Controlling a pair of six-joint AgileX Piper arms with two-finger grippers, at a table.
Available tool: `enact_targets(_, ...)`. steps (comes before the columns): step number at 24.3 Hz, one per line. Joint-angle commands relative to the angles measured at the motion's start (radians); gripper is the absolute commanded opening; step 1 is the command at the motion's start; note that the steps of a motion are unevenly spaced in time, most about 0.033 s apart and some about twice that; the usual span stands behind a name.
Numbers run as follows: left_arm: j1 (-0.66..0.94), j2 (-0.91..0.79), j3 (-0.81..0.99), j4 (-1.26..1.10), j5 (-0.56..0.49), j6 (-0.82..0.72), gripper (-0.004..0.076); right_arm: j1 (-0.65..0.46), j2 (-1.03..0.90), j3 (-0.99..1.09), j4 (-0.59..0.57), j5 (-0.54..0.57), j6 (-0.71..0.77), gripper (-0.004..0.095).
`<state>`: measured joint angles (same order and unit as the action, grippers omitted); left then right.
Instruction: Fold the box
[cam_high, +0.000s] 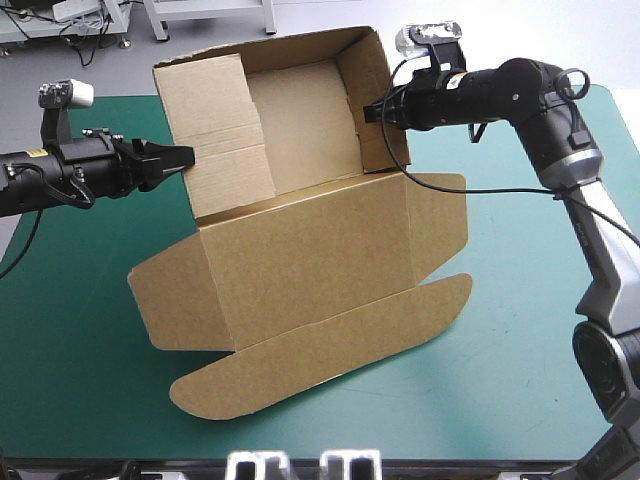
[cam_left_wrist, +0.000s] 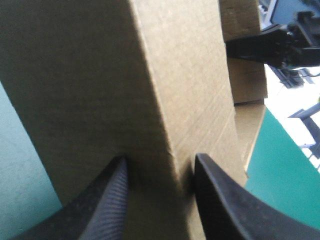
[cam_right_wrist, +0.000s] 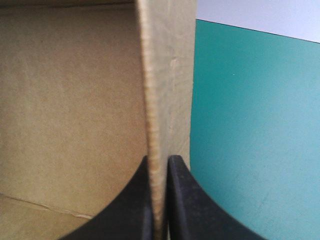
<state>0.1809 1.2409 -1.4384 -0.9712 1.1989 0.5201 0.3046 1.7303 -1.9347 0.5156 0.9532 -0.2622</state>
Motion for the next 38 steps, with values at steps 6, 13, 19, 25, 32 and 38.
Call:
enact_targets(6, -0.006, -0.015, -0.026, 0.087, -0.112, -0.08, 0.0308, 0.042, -0.051, -0.031, 0.077, -0.064, 0.06, -0.0004)
enact_targets(13, -0.006, 0.05, -0.026, 0.136, -0.109, -0.147, 0.0299, 0.094, -0.075, -0.031, 0.032, -0.053, 0.128, -0.0001)
enact_targets(19, -0.048, 0.057, -0.026, 0.141, -0.085, -0.15, -0.001, 0.141, -0.084, -0.031, -0.122, 0.035, 0.232, 0.0)
enact_targets(25, -0.339, 0.054, -0.091, 0.41, -0.148, -0.322, -0.001, 0.141, -0.086, -0.031, -0.233, 0.24, 0.329, 0.0)
enact_targets(32, -0.485, 0.15, -0.112, 0.636, -0.126, -0.486, -0.001, 0.141, -0.086, 0.013, -0.282, 0.296, 0.44, 0.0)
enact_targets(38, -0.485, 0.244, -0.112, 0.636, -0.124, -0.513, -0.001, 0.141, -0.06, 0.126, -0.282, 0.296, 0.467, 0.0)
